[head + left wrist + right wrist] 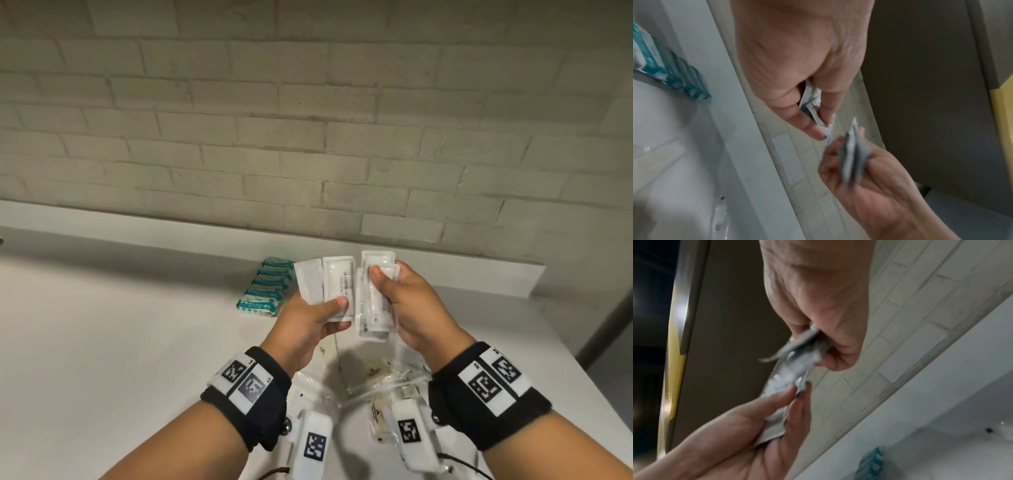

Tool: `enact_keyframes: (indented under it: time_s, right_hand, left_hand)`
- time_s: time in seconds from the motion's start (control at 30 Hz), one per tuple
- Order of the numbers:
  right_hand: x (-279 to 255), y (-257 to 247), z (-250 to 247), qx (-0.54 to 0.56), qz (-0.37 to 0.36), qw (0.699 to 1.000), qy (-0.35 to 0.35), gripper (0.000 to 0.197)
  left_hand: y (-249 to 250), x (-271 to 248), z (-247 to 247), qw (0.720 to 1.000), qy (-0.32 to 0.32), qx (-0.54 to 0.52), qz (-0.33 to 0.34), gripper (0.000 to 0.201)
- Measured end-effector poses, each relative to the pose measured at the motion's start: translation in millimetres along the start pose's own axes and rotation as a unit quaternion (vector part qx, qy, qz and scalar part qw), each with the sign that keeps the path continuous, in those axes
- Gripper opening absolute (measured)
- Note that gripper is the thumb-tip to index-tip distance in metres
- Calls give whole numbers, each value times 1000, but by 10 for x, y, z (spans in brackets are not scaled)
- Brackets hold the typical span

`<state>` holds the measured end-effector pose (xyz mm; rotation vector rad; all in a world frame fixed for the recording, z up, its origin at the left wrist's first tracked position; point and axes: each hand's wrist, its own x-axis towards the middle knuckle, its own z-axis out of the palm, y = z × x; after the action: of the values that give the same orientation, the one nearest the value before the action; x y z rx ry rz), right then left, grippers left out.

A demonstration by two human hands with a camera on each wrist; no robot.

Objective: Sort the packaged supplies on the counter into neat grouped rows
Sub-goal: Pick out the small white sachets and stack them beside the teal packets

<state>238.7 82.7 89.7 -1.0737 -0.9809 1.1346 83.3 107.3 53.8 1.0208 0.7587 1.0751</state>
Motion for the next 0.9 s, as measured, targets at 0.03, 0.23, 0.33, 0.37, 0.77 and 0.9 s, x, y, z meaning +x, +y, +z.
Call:
enact_keyframes:
  time_s: [0.03, 0.23, 0.33, 0.37, 0.77, 0.9]
  right_hand:
    - [2, 44, 46, -2, 13, 1000, -4, 12]
    - [15, 246, 152, -63, -15, 997, 51, 18]
    - [0, 283, 124, -31, 16, 999, -3, 34]
    - [-21, 284, 118, -19, 34, 999, -34, 36]
    - [60, 199, -229, -2, 63, 996, 60, 32]
    - [21, 241, -290, 13, 89, 995, 41, 32]
  left_hand:
    - [-4, -27, 50, 1000, -21, 8, 9, 31]
    - [-51, -138, 152, 993, -118, 2, 21, 37]
    - [-98, -111, 142, 993, -101, 26, 50, 51]
    - [-108, -96, 133, 993, -95, 29, 58, 50]
    - [-35, 25, -116, 995, 26, 88, -41, 58]
    - [-19, 56, -121, 994, 23, 106, -19, 15]
